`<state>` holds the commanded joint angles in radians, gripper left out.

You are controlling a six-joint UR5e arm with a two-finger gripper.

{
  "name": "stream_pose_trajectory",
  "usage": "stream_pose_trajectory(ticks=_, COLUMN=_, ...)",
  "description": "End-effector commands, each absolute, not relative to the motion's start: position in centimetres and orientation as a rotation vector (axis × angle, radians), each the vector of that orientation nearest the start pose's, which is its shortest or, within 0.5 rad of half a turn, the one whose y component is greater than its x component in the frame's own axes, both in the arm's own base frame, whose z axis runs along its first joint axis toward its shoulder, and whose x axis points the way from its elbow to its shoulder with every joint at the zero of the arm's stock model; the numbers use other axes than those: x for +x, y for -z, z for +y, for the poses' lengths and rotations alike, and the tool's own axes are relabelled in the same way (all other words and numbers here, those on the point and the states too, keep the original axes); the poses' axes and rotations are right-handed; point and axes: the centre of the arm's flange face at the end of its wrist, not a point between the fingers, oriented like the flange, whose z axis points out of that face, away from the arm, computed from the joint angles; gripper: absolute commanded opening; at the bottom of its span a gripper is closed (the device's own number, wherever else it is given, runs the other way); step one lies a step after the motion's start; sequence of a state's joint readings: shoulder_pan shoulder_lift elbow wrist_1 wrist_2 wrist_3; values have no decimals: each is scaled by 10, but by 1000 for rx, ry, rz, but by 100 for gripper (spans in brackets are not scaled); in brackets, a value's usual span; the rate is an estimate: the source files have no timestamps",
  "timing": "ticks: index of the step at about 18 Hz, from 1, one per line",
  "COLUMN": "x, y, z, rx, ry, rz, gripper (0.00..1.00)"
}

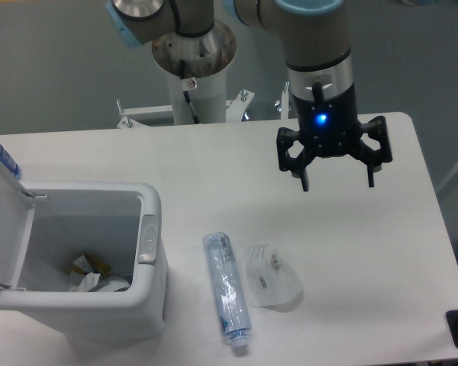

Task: Place the trash in the trash can
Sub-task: 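Lower the open gripper over the clear plastic wrapper, then close the gripper on the clear plastic wrapper and lift it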

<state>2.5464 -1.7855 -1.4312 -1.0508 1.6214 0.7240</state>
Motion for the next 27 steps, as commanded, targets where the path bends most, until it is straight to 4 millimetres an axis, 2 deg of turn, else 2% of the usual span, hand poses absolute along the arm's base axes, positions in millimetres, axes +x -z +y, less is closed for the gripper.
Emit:
stream_pose_trajectory(ticks=3, x=-441, y=-487, z=449, rx=-2838, ry=-515, rz=-395, gripper=100)
stream_pose_trajectory(ticks=6, x=-440, y=-449, z=448, rx=-2891, ry=-450, rz=-397, gripper=100)
stream_pose_trajectory(ticks=8, x=-440, y=-416, z=452, rx=-2928, ry=-402, rz=-405, gripper=100)
stream_pose_trajectory(ticks=10, x=-434, y=-374, z=456, rx=-2956, ry=-352, rz=-432, gripper=100)
stream_pose_trajectory(ticks=12, x=-421, y=-337, z=473, rx=-2990, ry=-284, rz=-453, gripper=100)
stream_pose_trajectory(ticks=16, x=-416, y=-288, z=491, rx=-3029, ry=-191, rz=-523, gripper=100)
stream_pose_trajectory(ticks=22, x=-420, y=-254, z=507, rx=-3003, ry=-133, rz=-613, gripper=100)
stream_pose_trajectory(ticks=25, x=-423, y=-251, z=509, rx=-2993, ry=-143, rz=-619, gripper=100)
stream_pose_trajectory(ticks=26, x=-423, y=-251, z=509, rx=-2994, ry=-143, rz=-617, gripper=87)
stream_pose_trajectory(ticks=27, x=-423, y=-251, z=509, rx=-2995, ry=-148, rz=-620, gripper=68)
